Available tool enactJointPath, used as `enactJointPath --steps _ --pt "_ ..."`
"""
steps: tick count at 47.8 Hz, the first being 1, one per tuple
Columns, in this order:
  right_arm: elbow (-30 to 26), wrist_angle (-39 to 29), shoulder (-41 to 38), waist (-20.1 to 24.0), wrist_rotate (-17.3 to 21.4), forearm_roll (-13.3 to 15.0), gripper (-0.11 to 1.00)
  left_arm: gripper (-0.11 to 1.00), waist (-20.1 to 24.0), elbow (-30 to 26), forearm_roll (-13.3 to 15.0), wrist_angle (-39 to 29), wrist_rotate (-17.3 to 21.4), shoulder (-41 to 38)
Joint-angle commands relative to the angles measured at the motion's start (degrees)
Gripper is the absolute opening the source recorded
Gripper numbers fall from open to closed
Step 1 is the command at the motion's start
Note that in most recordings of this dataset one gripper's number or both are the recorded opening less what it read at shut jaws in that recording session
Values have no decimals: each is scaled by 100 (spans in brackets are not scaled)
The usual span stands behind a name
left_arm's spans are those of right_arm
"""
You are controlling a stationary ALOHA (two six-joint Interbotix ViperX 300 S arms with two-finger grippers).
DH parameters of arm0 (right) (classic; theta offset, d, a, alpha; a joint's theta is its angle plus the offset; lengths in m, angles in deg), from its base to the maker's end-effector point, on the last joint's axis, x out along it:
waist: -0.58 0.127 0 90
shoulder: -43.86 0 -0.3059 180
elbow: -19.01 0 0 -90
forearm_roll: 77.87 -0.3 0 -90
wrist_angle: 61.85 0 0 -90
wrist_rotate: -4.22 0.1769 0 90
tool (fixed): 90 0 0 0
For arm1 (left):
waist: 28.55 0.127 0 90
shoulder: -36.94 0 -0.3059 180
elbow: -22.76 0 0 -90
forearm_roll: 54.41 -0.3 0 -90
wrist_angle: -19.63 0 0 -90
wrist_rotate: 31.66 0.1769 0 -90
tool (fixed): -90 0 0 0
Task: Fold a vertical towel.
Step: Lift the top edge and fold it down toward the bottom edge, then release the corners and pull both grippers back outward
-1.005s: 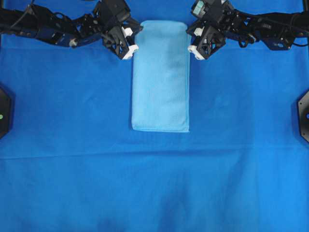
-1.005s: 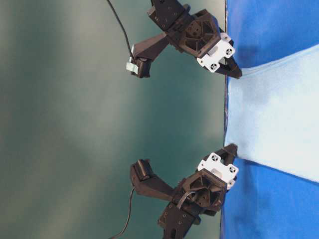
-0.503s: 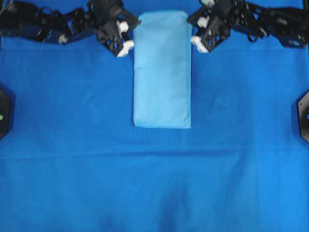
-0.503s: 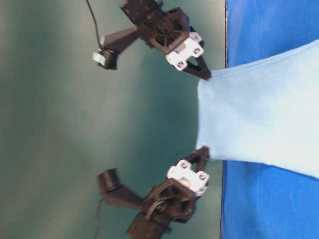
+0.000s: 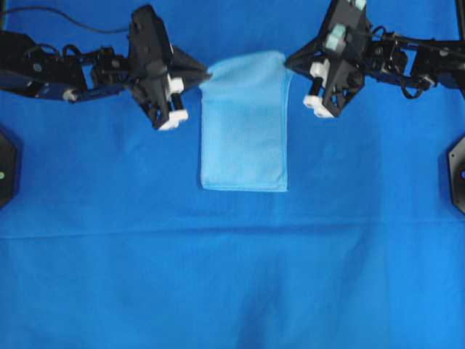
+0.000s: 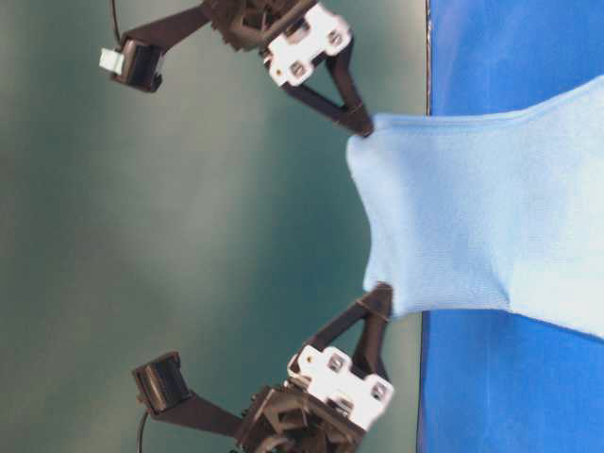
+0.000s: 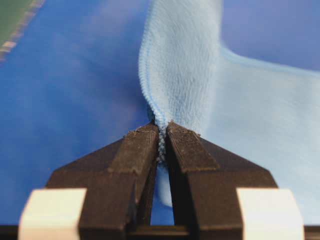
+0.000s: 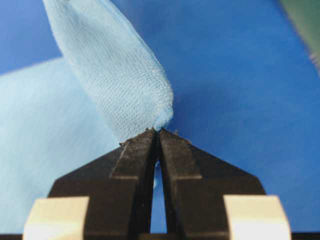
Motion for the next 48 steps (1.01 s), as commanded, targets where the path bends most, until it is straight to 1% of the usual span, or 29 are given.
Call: enactJointPath --steps 1,9,13,19,25,31,42,48 --pt "0 -88 132 229 18 0 3 5 -255 9 -9 -35 0 158" --pt "53 -167 97 677 44 -9 3 5 -756 79 0 -264 -114 97" --pt "79 -141 26 923 44 -26 3 5 -984 123 0 -246 -141 18" --pt "88 -105 -229 1230 70 -79 3 5 -1213 141 0 -132 -229 -167" --pt "44 -79 -483 1371 114 -132 3 5 -1336 141 0 229 -396 -448" --pt "9 -70 -659 1415 123 -149 3 5 -1406 105 0 387 -519 -677" --pt "9 -70 -659 1424 123 -141 3 5 -1415 53 0 404 -580 -738" --pt "18 -97 -659 1521 132 -149 3 5 -1441 62 0 404 -589 -738"
